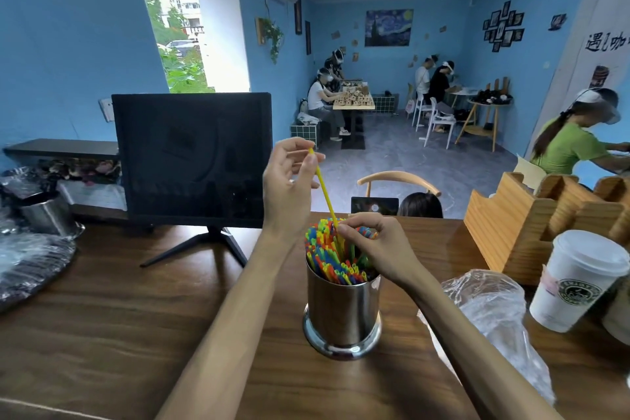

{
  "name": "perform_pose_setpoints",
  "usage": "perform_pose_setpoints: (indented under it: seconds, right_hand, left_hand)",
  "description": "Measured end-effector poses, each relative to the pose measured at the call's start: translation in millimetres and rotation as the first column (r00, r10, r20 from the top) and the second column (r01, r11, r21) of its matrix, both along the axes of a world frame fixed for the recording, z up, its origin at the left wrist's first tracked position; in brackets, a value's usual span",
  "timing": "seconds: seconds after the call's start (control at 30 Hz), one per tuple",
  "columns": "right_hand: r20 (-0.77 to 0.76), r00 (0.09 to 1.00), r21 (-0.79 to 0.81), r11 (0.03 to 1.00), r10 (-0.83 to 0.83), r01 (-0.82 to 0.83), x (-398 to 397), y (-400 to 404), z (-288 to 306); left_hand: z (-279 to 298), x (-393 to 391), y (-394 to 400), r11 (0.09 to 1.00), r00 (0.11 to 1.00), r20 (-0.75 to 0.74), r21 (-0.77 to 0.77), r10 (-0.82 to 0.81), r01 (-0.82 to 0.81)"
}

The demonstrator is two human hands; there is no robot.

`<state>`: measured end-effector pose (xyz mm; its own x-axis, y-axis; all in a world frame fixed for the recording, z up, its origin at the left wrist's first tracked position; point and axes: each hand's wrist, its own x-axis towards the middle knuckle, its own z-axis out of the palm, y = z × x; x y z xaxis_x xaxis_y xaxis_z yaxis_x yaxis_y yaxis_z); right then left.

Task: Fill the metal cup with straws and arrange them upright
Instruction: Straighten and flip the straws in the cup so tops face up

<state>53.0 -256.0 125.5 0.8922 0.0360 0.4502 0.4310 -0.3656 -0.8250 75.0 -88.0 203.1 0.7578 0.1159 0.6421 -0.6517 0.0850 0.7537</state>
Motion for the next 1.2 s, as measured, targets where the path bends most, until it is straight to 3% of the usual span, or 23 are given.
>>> perform_pose_setpoints:
  seconds: [0.13,0.2,0.3,0.4,0.47,0.53,0.6,0.7,0.8,0.97,1.03,1.13,1.2]
  right_hand:
    - [0.006,0.997,0.041,0.996,0.076,-0.076,-1,-5,19]
    - [-0.001,0.991,0.163,0.978,0.131,-0.130,-7,-5,32]
    - [0.040,0.997,0.361,0.930,0.066,-0.076,-13,-14,50]
    - [-0.026,0.996,0.551,0.833,0.083,-0.055,-18,-31,69]
    - [-0.039,0.993,0.595,0.801,0.107,-0.063,-20,-37,80]
    - [-0.005,0.997,0.534,0.843,0.078,-0.063,-18,-36,87]
    - [0.054,0.998,0.458,0.888,0.016,-0.039,-15,-34,92]
    - [0.142,0.988,0.334,0.943,-0.057,0.007,-15,-29,95]
    - [0.203,0.976,0.084,0.994,-0.083,0.067,-16,-17,80]
    - [0.272,0.952,-0.248,0.946,-0.140,0.210,-7,-7,31]
    - [0.285,0.952,-0.337,0.919,-0.110,0.207,-6,-8,12]
    - [0.205,0.969,-0.395,0.894,-0.141,0.214,-7,-10,-4]
    - [0.189,0.969,-0.390,0.893,-0.161,0.225,-9,-11,-3]
  left_hand:
    - [9,-2,10,0.989,1.000,0.019,-0.148,0.023,-0.020]
    - [7,-3,12,0.976,1.000,-0.024,-0.220,0.000,-0.006]
    - [-6,-4,14,0.957,0.987,-0.146,-0.291,-0.062,0.017]
    - [-29,-10,17,0.956,0.946,-0.276,-0.281,-0.170,0.090]
    - [-46,-13,17,0.978,0.926,-0.330,-0.155,-0.183,0.138]
    - [-60,-15,16,0.981,0.945,-0.299,0.098,-0.129,0.165]
    - [-72,-15,15,0.959,0.966,-0.229,0.222,-0.122,0.174]
    - [-84,-15,16,0.979,0.966,-0.238,0.152,-0.099,0.137]
    - [-94,-16,20,0.975,0.910,-0.364,0.015,-0.200,0.221]
    - [-101,-27,26,0.954,0.877,-0.377,-0.088,-0.297,0.286]
    - [-105,-30,33,0.955,0.905,-0.316,-0.023,-0.286,0.294]
    - [-113,-30,39,0.952,0.960,-0.228,0.219,-0.165,0.216]
    - [-115,-29,38,0.962,0.973,-0.213,0.237,-0.084,0.135]
